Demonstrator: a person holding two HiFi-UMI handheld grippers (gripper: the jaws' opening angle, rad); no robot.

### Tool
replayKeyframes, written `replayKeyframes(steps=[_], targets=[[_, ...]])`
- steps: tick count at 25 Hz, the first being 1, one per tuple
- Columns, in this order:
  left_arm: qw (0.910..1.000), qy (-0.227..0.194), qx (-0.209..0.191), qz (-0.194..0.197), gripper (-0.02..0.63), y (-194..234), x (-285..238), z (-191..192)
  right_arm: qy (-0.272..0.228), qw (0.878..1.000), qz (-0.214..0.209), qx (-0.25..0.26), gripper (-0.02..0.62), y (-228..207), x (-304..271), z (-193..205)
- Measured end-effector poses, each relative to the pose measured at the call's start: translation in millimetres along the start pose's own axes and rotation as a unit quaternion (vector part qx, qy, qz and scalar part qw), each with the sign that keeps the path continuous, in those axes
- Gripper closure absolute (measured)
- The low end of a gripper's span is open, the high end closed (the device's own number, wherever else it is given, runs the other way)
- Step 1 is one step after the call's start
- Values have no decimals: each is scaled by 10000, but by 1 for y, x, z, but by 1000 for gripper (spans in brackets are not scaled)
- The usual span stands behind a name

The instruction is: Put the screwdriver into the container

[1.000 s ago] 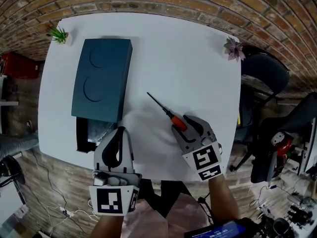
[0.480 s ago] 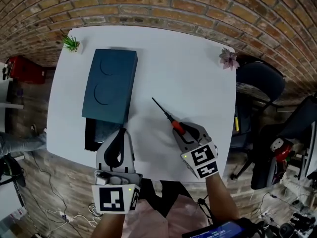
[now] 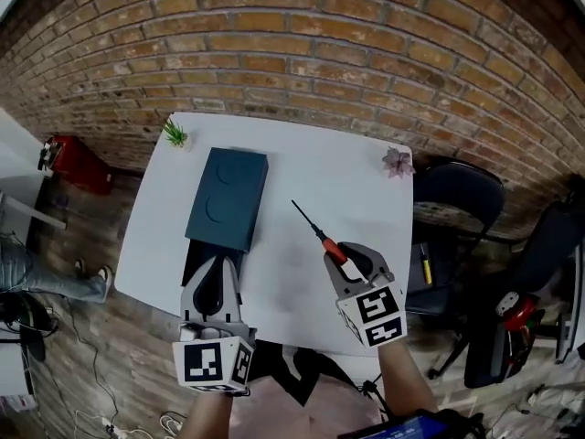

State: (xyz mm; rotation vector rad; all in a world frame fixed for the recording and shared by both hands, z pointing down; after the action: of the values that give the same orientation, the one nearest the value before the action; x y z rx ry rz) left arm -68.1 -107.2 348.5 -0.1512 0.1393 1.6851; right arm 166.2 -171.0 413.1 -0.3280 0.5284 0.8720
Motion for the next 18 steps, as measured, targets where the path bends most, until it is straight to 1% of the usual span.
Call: replayKeyframes(steps=[3,8,10,13,18], targets=[[9996,-219,24,-164,592,3,12,-22,-325,9994,-80,77,491,10,16,-25],[9974,-570,-224,-387,594,18,30,-62,-829,9958,-284,247,491,37,37,-69],[9960,-705,-310,-451,594,26,36,-72,-985,9941,-333,306,491,49,40,-82],[9956,-771,-270,-468,594,45,50,-73,-1013,9935,-350,381,491,73,39,-90],[9968,-687,-168,-382,592,89,69,-57,-878,9948,-272,448,491,121,22,-92]])
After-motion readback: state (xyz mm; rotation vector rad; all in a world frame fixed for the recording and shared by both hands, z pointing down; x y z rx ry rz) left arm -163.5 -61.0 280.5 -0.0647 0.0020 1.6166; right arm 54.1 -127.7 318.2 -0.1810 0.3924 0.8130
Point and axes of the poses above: the fingertips, and each gripper's own axes: x backward along the fingers, y to its left, z out of its underside, the point moved 8 cm from there along x, backward along the fingers, and after that the axes turned 6 degrees about -x, right-handed, at the moved point
